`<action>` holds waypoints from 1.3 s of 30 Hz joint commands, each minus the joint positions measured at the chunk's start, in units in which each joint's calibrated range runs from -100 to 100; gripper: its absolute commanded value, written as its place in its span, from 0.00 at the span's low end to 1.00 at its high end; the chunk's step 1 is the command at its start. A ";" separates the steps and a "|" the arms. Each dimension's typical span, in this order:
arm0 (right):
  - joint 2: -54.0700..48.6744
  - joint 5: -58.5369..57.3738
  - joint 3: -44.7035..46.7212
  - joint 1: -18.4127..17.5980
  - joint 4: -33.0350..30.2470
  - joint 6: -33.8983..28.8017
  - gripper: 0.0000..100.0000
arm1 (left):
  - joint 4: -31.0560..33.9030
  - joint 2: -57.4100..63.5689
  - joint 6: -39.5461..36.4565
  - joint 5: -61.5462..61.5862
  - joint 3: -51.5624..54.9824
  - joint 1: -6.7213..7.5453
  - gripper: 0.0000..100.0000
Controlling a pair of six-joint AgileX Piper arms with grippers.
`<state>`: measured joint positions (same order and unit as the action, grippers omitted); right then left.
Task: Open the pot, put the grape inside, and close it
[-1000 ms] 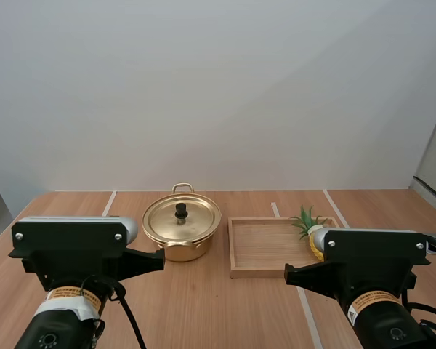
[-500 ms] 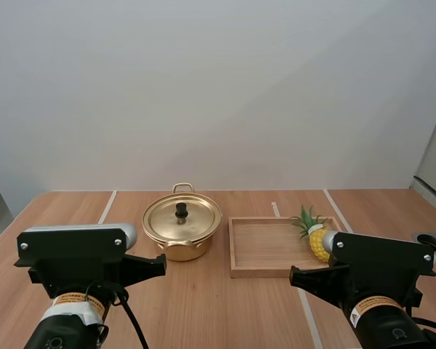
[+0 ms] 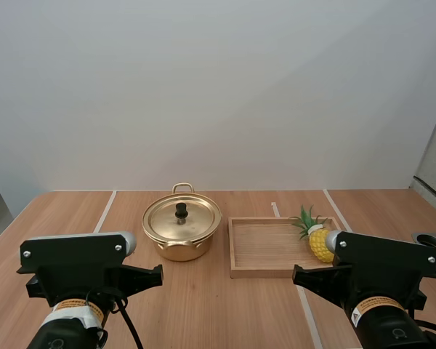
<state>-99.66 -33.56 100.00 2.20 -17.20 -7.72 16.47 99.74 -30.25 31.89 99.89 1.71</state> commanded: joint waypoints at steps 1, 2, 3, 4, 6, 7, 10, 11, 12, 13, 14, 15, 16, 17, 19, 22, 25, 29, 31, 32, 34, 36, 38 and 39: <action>-0.34 0.21 0.00 -0.43 0.03 0.21 0.00 | 0.10 0.26 0.18 -0.08 0.11 0.09 0.00; -0.34 0.21 0.00 -0.71 0.03 0.21 0.00 | 0.10 0.26 0.09 -0.08 0.11 0.09 0.00; -0.34 0.21 0.00 -1.04 0.03 0.21 0.00 | 0.10 0.26 0.01 -0.08 0.11 0.09 0.00; -0.34 0.21 0.00 -1.25 0.03 0.21 0.00 | 0.10 0.26 0.01 -0.08 0.11 0.09 0.00; -0.34 0.21 0.00 -1.43 0.03 0.21 0.00 | 0.10 0.26 0.01 -0.08 0.11 0.09 0.00; -0.34 0.21 0.00 -1.43 0.03 0.21 0.00 | 0.10 0.26 0.01 -0.08 0.11 0.09 0.00; -0.34 0.21 0.00 -1.43 0.03 0.21 0.00 | 0.10 0.26 -0.12 -0.08 0.11 0.09 0.00; -0.34 0.21 0.00 -1.43 0.03 0.21 0.00 | 0.10 0.26 -0.12 -0.08 0.11 0.09 0.00; -0.34 0.21 0.00 -1.43 0.03 0.21 0.00 | 0.10 0.26 -0.12 -0.08 0.11 0.09 0.00; -0.34 0.21 0.00 -1.43 0.03 0.21 0.00 | 0.10 0.26 -0.12 -0.08 0.11 0.09 0.00; -0.34 0.21 0.00 -1.43 0.03 0.21 0.00 | 0.10 0.26 -0.12 -0.08 0.11 0.09 0.00; -0.34 0.21 0.00 -1.43 0.03 0.21 0.00 | 0.10 0.26 -0.12 -0.08 0.11 0.09 0.00; -0.34 0.21 0.00 -1.43 0.03 0.21 0.00 | -0.05 0.26 -0.11 -0.08 0.11 0.09 0.00; -0.34 0.21 0.00 -1.43 0.03 0.21 0.00 | -0.17 0.26 -0.11 -0.08 0.11 0.09 0.00; -0.34 0.21 0.00 -1.43 0.03 0.21 0.00 | -3.25 0.26 3.19 -0.48 0.11 0.09 0.00; -0.34 0.21 0.00 -1.43 0.03 0.21 0.00 | -7.78 0.26 8.26 -1.03 0.11 0.09 0.00; -0.34 0.21 0.00 -1.43 0.03 0.21 0.00 | -8.06 0.26 8.83 -1.20 0.11 0.09 0.00; -0.34 0.21 0.00 -1.43 0.03 0.21 0.00 | -8.06 0.26 8.83 -4.93 0.11 0.09 0.00; -0.34 0.21 0.00 -1.43 0.03 0.21 0.00 | -8.06 0.26 8.83 -5.12 0.11 0.09 0.00; -0.34 0.21 0.00 -1.43 0.03 0.21 0.00 | -8.06 0.26 8.83 -5.12 0.11 0.09 0.00; -0.34 0.21 0.00 -1.43 0.03 0.21 0.00 | -8.06 0.26 8.83 -5.12 0.11 0.09 0.00; -0.34 0.21 0.00 -1.43 0.03 0.21 0.00 | -8.06 0.26 8.83 -5.12 0.11 0.09 0.00; -0.34 0.21 0.00 -1.43 0.03 0.21 0.00 | -8.06 0.26 8.83 -5.12 0.11 0.09 0.00; -0.34 0.21 0.00 -1.43 0.03 0.21 0.00 | -8.06 0.26 8.83 -5.12 0.11 0.09 0.00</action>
<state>-99.66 -33.56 100.00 0.90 -17.09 -7.72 9.38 99.74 -21.67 28.00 99.89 1.71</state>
